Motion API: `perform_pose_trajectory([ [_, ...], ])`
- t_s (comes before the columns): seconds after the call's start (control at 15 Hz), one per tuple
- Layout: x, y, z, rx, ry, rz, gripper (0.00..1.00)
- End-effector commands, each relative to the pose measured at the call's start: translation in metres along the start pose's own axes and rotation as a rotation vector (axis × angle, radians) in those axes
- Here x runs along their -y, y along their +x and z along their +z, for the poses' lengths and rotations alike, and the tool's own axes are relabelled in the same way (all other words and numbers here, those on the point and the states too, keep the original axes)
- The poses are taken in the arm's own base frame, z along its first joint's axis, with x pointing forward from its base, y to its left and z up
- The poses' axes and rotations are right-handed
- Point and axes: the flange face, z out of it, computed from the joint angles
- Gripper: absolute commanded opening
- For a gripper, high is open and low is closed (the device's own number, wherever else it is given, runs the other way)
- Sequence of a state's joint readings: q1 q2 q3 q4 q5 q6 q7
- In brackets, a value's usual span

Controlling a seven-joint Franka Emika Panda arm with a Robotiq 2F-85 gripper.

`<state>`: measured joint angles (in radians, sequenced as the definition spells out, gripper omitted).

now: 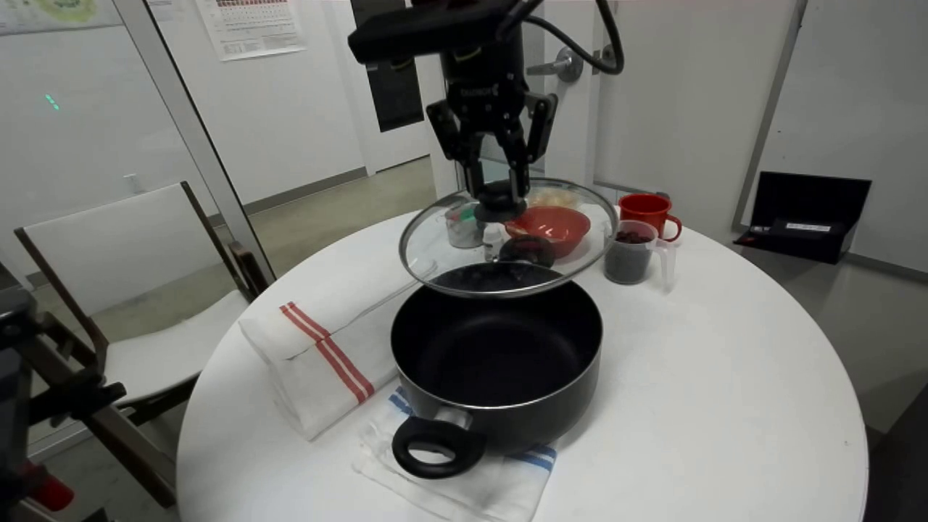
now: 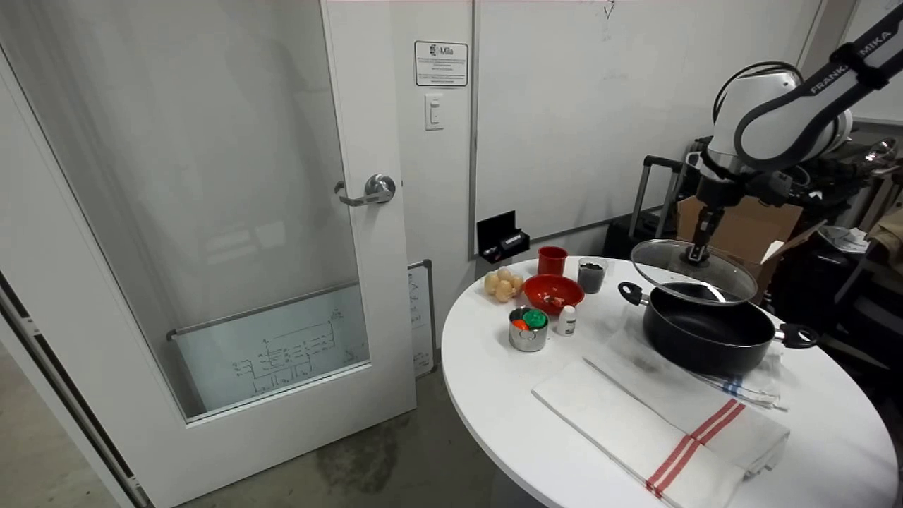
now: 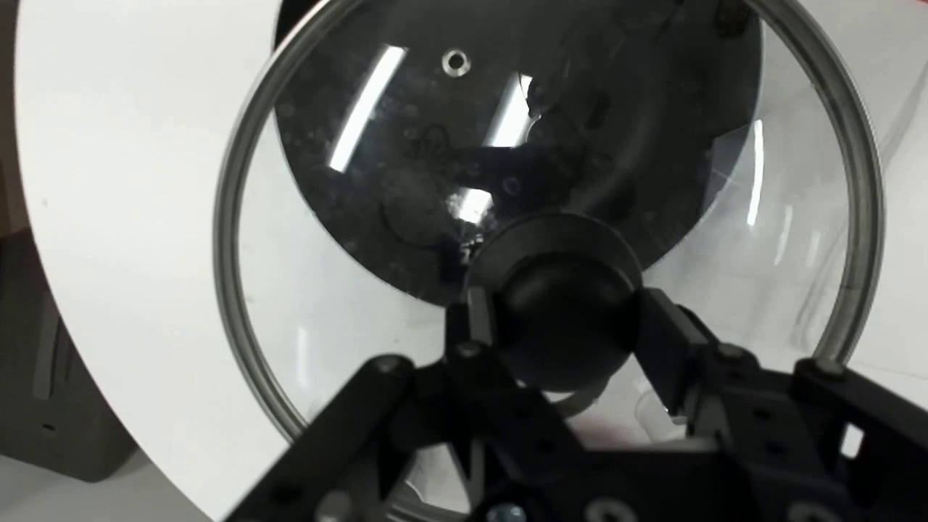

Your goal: Remove the lid from the black pot.

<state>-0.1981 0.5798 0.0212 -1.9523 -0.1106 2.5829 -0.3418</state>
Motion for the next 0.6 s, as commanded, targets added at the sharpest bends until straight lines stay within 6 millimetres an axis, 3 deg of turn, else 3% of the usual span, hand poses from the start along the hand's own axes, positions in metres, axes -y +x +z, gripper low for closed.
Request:
perform_pose_trajectory([
  [0.0, 0.031, 0.016, -0.031, -0.038, -0.006, -0.100, 0.25],
  [0.27, 0.077, 0.044, -0.042, -0.066, 0.005, -0.211, 0.25],
  [0.53, 0.122, 0.065, -0.038, -0.073, 0.017, -0.320, 0.25],
])
